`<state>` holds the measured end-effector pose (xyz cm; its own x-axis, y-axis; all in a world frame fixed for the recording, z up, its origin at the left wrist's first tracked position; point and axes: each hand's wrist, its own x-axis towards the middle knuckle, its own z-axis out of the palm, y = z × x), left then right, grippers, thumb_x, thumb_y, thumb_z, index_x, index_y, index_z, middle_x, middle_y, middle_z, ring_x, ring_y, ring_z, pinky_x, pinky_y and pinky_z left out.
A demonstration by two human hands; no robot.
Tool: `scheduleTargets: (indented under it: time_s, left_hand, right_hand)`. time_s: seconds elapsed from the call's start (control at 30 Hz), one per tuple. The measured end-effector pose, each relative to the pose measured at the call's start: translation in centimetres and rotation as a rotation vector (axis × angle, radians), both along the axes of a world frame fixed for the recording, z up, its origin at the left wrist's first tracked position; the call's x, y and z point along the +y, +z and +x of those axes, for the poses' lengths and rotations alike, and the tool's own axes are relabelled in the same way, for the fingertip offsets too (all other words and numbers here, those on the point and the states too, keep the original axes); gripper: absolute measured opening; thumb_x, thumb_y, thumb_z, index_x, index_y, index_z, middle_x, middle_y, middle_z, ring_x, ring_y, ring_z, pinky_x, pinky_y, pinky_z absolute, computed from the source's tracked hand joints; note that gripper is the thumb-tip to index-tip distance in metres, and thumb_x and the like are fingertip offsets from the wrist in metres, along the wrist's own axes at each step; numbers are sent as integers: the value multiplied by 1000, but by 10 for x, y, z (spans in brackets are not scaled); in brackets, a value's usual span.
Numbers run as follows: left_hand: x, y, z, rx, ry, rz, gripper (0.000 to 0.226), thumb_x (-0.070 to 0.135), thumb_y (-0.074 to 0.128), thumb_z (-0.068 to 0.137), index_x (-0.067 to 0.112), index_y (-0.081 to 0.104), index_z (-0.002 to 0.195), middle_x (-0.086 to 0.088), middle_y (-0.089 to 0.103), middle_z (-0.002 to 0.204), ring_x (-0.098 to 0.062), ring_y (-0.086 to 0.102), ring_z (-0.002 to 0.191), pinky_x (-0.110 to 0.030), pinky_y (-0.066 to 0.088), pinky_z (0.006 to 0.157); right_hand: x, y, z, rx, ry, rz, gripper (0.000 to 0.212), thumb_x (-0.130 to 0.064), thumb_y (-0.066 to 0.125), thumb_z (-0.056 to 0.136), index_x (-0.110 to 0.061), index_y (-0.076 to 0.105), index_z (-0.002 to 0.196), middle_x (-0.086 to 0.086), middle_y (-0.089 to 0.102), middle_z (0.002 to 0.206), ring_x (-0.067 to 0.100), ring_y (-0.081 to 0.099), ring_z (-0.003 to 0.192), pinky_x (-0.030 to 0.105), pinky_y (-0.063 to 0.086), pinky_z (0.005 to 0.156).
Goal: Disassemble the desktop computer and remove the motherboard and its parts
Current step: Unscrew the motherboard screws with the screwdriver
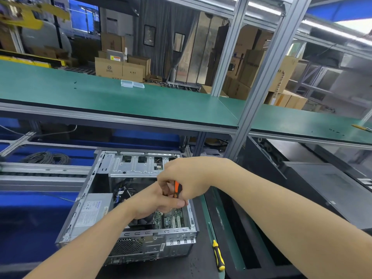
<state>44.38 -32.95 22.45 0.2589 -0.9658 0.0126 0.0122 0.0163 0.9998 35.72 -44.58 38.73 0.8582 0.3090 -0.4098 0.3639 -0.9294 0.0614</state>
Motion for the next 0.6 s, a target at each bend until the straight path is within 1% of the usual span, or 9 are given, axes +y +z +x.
scheduleTargets:
  time_s: [0.07,0.13,0.23,0.27,0.3,0.37,0.43,0.53,0.6]
  left_hand:
    - [-1,0,-2,-13,-1,-26,43,21,77,90,-15,56,99,-18,30,70,-22,18,58,-24,24,54]
    - [-2,-2,-3,-12,4,-38,26,23,77,91,0,67,99,-21,27,70,-21,19,56,-25,23,53]
    - [-4,-4,-2,7,3,-51,14,23,76,94,11,69,96,-27,32,70,-21,19,54,-24,24,52]
    - [-4,-4,-2,2,11,-52,18,25,77,94,10,69,98,-25,35,70,-20,20,54,-24,25,52]
    - [-4,-4,-1,-8,17,-53,24,29,79,93,9,69,102,-21,36,71,-18,23,54,-24,25,53]
    - [-4,-1,0,-39,18,-60,32,31,81,91,8,70,110,-18,44,78,-19,25,58,-28,23,54]
    - [-3,0,1,-64,22,-49,43,32,81,90,-5,63,104,-23,38,76,-24,22,60,-35,22,57]
    - [-4,-1,3,-68,18,-29,42,26,79,91,-8,53,87,-22,37,70,-22,24,61,-29,26,58]
    - [-2,1,4,-66,5,-18,28,21,78,89,1,60,84,2,52,66,-11,36,59,-23,33,59]
  right_hand:
    - [2,-5,0,-152,-168,-9,33,-52,64,92,-20,60,101,-3,57,84,22,60,81,34,48,58]
    - [7,-11,1,-298,-328,-174,53,-69,44,97,-19,58,87,2,55,79,23,54,63,30,43,51]
    - [14,-16,3,-163,-307,-235,32,-39,36,110,-33,60,131,13,58,93,19,50,47,27,50,48]
    - [14,-14,4,-136,-310,-196,33,-32,36,110,-29,60,133,13,57,84,19,51,37,22,45,38]
    - [13,-13,4,-116,-330,-145,29,-31,39,110,-23,65,118,11,59,73,16,51,29,19,39,29]
    - [8,-10,5,-128,-313,-88,31,-35,46,107,-20,57,82,7,65,65,16,59,39,23,40,31]
    - [3,-5,4,-94,-214,-63,27,-38,53,103,-17,57,87,2,63,77,22,62,67,30,40,47]
    - [0,6,3,23,-33,-62,9,-25,65,96,-20,58,97,-2,60,91,21,59,84,36,47,62]
    - [2,4,4,22,106,-131,13,-7,63,91,-20,61,95,0,60,99,21,58,86,32,48,64]
